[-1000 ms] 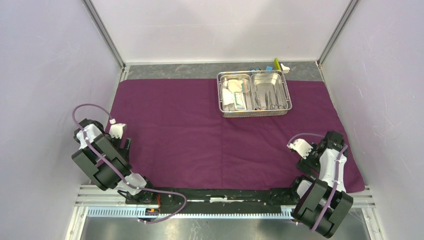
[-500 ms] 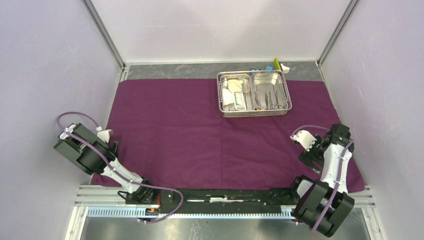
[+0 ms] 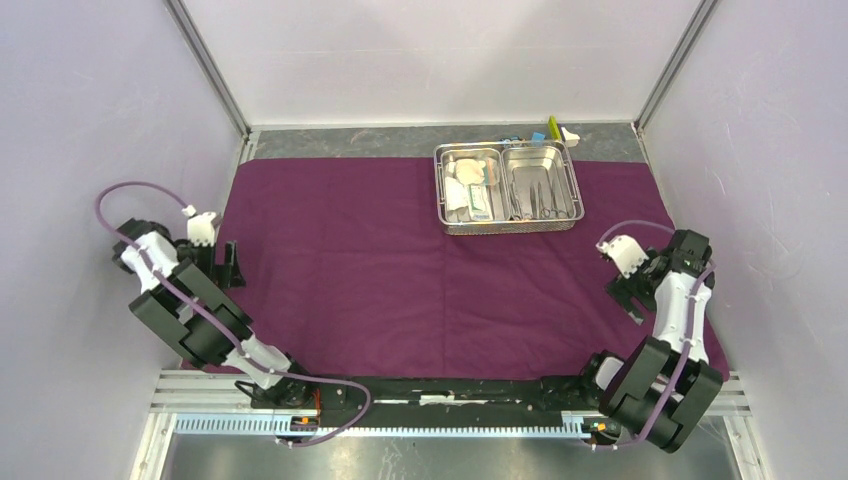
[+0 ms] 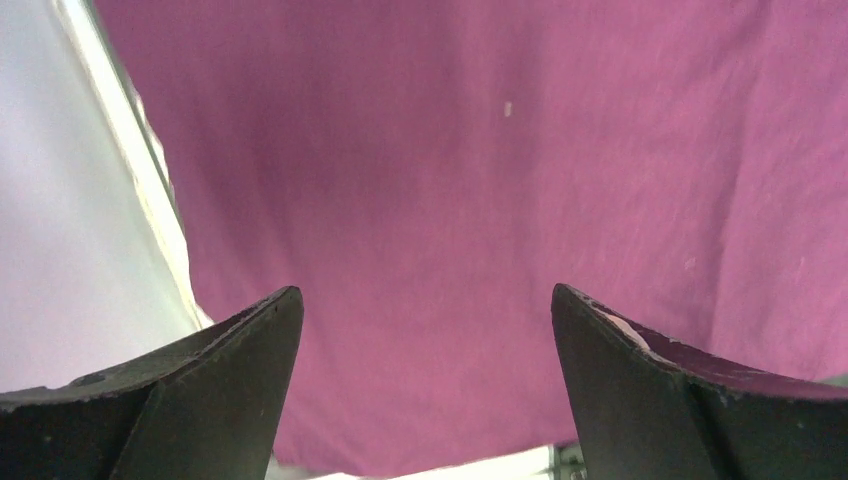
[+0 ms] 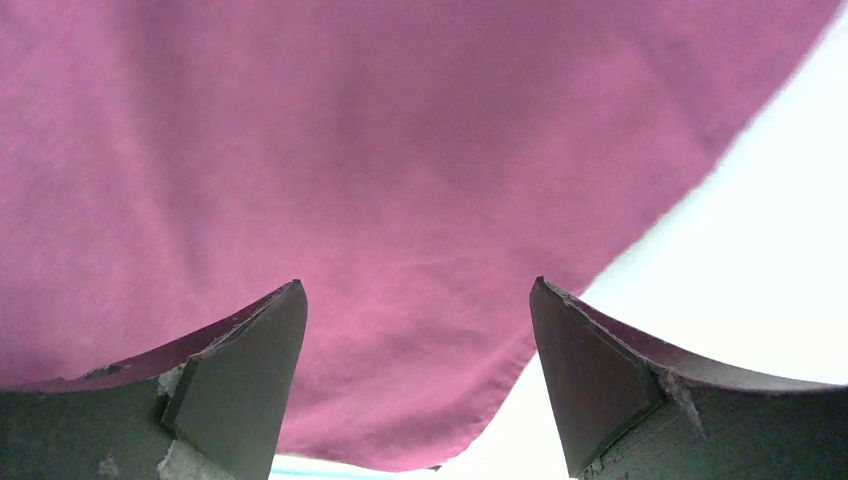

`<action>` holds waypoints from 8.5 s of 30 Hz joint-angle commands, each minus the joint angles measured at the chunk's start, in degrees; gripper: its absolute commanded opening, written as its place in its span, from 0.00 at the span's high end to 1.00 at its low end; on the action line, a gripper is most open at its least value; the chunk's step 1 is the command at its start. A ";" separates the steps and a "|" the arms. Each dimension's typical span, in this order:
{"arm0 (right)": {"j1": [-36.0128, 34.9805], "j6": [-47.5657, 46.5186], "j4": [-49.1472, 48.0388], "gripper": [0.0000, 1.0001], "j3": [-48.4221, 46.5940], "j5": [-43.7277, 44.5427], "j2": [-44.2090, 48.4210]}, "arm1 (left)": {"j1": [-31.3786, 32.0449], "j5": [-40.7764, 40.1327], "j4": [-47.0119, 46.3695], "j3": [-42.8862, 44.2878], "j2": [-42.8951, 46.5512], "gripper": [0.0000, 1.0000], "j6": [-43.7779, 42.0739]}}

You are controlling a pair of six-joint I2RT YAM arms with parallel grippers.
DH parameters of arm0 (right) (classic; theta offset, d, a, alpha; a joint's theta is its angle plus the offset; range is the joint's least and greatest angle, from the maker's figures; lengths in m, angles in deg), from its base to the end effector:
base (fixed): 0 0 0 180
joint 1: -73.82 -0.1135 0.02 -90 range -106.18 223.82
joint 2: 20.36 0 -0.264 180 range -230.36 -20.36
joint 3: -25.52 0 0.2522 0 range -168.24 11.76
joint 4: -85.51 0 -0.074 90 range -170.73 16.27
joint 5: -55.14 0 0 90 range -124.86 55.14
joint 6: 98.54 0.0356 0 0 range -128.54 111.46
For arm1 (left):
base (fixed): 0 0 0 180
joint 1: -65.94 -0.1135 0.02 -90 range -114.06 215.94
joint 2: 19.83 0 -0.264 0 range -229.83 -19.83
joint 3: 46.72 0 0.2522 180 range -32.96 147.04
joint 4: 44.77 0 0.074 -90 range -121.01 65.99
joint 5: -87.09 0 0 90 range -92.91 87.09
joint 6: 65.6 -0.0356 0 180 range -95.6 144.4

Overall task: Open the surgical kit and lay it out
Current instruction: Smooth out the surgical kit at the center of the board, then pick up the medical item from the container, then place the medical item in the surgical kit, then pick up the medical item from the container.

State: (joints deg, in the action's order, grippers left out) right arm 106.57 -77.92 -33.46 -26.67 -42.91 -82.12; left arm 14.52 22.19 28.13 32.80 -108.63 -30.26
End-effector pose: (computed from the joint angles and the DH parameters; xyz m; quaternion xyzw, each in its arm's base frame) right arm 0.1541 -0.0932 0.2011 -0.3202 0.9297 -0.0873 0.1594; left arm 0.1851 0.2078 0.2315 0.0423 0.9730 -0.0772 0.2132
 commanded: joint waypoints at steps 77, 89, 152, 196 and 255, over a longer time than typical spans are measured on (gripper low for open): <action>-50.21 35.52 -36.07 0.16 -41.41 -2.55 -38.20 | 55.73 0.90 -37.69 5.26 -0.46 0.00 46.47; -57.54 29.14 -29.49 0.18 -65.73 9.06 -61.68 | 56.13 0.74 -38.34 5.00 -3.05 0.00 47.66; -46.11 35.19 -17.94 1.00 -36.12 -14.57 -21.38 | 57.78 1.05 -34.87 8.25 -1.90 0.00 46.37; -8.23 -1.94 -3.30 0.64 6.74 -5.97 -2.57 | 58.36 -0.85 -35.77 5.79 -1.69 0.00 45.65; -53.25 37.37 -20.25 0.12 -66.84 -19.25 -64.81 | 58.36 -6.21 -32.44 10.03 -4.50 0.00 46.66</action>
State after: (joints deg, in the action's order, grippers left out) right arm 53.50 -38.58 -54.91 -90.08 -58.35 -144.65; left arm 72.57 15.18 -3.68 40.58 -112.74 16.14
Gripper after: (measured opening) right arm 0.877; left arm 0.996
